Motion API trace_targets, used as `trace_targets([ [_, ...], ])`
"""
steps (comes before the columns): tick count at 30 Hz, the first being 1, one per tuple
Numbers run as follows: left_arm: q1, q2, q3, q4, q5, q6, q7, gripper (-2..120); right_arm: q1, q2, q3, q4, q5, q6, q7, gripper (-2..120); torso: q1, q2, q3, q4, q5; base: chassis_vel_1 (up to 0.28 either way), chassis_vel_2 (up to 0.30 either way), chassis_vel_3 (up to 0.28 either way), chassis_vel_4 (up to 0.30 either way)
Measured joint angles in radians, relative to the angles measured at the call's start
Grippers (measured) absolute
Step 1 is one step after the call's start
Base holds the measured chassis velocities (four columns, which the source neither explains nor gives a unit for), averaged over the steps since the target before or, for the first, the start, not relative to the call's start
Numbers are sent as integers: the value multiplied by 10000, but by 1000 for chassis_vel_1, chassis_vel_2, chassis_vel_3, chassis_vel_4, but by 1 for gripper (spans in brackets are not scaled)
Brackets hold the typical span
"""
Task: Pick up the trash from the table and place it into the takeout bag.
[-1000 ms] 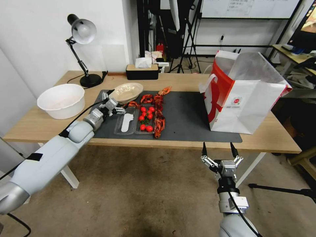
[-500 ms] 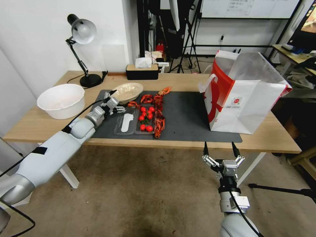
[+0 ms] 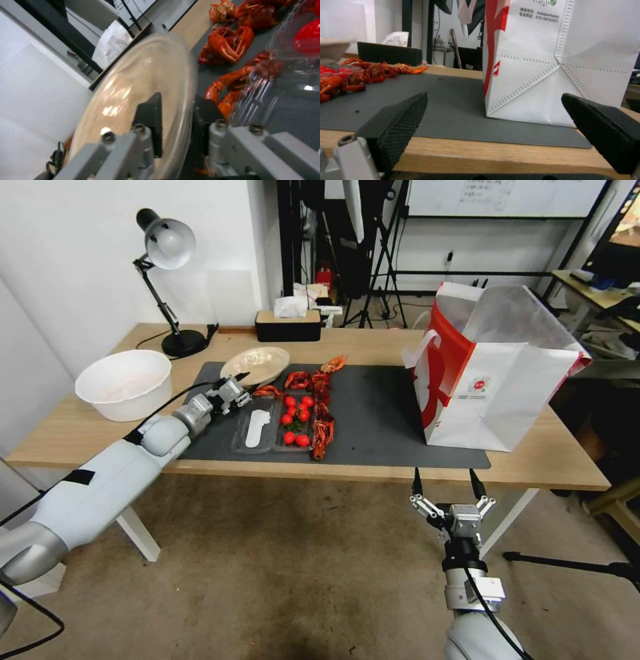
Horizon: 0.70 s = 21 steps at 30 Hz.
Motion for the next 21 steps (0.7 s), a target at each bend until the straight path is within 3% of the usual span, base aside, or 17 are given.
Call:
trace_targets([
  [4, -218, -34, 141, 54, -21, -141, 151, 1, 5, 10, 5, -10, 1, 4, 3, 100, 0, 0, -1, 0, 1, 0, 0, 0, 0],
  [13, -785, -276, 381, -45, -243, -355, 219, 0, 18, 22, 17, -23, 1, 9, 12, 99, 0, -1, 0, 2, 0, 0, 0, 0, 0],
  [21, -2244, -810, 1148, -1328, -1472, -106, 211, 0, -6, 8, 44, -3, -2, 10, 25, 99, 0, 0, 0, 0, 1, 0, 0, 0, 0],
])
